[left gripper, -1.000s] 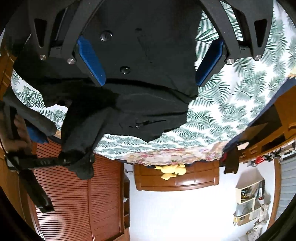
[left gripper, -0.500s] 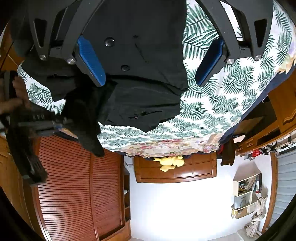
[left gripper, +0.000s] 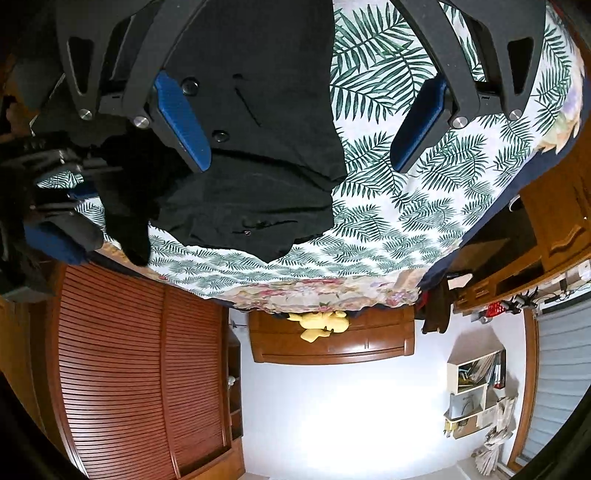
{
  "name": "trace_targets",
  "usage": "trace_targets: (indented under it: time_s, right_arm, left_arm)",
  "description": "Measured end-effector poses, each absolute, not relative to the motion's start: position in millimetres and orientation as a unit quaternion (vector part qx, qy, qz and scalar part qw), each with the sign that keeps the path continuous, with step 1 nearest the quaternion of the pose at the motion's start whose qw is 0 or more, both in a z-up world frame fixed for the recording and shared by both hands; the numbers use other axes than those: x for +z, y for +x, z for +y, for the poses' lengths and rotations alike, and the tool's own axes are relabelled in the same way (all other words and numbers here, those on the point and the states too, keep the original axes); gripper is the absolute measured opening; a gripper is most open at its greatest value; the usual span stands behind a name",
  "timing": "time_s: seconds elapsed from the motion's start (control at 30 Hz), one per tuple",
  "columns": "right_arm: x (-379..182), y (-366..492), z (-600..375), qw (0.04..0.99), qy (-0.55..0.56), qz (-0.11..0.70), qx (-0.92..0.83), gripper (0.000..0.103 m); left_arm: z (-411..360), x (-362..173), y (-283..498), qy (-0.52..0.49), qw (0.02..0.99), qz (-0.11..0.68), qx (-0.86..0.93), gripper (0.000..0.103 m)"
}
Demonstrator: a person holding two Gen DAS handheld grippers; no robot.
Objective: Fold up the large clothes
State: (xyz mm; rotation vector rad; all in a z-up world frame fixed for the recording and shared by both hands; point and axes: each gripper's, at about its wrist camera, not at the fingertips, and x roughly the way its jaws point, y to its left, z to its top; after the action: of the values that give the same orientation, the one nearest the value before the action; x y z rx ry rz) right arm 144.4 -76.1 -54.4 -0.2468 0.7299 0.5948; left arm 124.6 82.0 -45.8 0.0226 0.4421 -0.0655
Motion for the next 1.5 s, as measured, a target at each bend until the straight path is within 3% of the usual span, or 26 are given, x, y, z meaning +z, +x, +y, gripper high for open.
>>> trace_targets:
  time_s: [0.17, 0.6, 1.2, 1.23, 1.33, 1.43, 1.5]
  right_arm:
    - [-57, 142, -78, 0.876, -0.109, 0.37, 0.289, 0.053]
    - [-52, 140, -91, 0.867, -0.081, 0.386, 0.306, 0.055]
    - [-57, 110, -125, 0.893, -0.079, 0.355, 0.266, 0.06]
    - [-58, 110, -126, 0.893, -0.076, 0.356, 0.264, 0.06]
    - [-63, 110, -131, 0.895, -0.071, 0.358, 0.256, 0.06]
    - [-65, 111, -133, 0.894, -0.065, 0.365, 0.253, 0.06]
    - [-66, 112, -134, 0.894, -0.063, 0.366, 0.25, 0.06]
  left_arm:
    - [85, -50, 128, 0.008, 0.974, 0.226, -0.03, 0.098]
    - [73, -56, 129, 0.02, 0.97, 0.238, -0.039, 0.098]
    - [48, -75, 139, 0.013, 0.954, 0.284, -0.098, 0.098]
    - [44, -81, 142, 0.016, 0.949, 0.298, -0.103, 0.096]
    - [32, -103, 153, 0.028, 0.929, 0.347, -0.121, 0.076]
    - [25, -127, 163, 0.048, 0.911, 0.395, -0.105, 0.067]
    - [25, -138, 168, 0.048, 0.902, 0.417, -0.101, 0.066]
